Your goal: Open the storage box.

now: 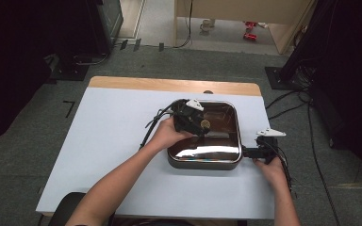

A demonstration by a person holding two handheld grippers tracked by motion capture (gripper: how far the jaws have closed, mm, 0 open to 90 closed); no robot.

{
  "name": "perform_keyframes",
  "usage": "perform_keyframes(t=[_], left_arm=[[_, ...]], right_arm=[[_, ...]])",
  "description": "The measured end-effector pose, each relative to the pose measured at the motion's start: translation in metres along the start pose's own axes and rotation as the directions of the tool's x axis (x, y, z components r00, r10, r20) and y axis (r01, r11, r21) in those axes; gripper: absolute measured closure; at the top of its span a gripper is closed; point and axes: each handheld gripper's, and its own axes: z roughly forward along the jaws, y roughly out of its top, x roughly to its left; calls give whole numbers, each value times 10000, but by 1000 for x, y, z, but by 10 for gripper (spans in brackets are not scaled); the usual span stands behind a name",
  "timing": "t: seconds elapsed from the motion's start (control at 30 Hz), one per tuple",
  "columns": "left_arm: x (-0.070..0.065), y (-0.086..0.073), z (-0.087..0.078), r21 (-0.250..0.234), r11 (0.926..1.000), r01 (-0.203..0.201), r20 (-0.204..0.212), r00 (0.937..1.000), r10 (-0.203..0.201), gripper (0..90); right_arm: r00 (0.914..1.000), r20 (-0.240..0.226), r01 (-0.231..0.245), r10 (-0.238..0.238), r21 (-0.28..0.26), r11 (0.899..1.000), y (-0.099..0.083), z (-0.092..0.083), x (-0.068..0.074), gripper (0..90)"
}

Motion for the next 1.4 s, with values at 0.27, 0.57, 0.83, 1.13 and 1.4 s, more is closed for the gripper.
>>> perform_keyframes(t=[0.27,0.57,0.83,1.13,1.4], left_arm=[[2,0,0,-17,9999,-146,110,9998,146,585],[-1,2,-1,59,9996,-281,-80,9996,281,593],[-4,4,-4,136,9991,-400,-175,9990,403,595],[-3,8,-14,-38,9999,-166,42,9999,166,596],[0,12,-29,-125,9999,50,88,9999,-49,596]], right_arm=[[10000,-4,-7,7,2,10000,0,0,0,43],[10000,-10,-8,8,5,10000,0,0,0,43],[10000,-17,-14,14,3,10000,0,0,0,43],[10000,-18,-1,1,7,10000,0,0,0,43],[10000,-22,2,-2,7,10000,0,0,0,43]])
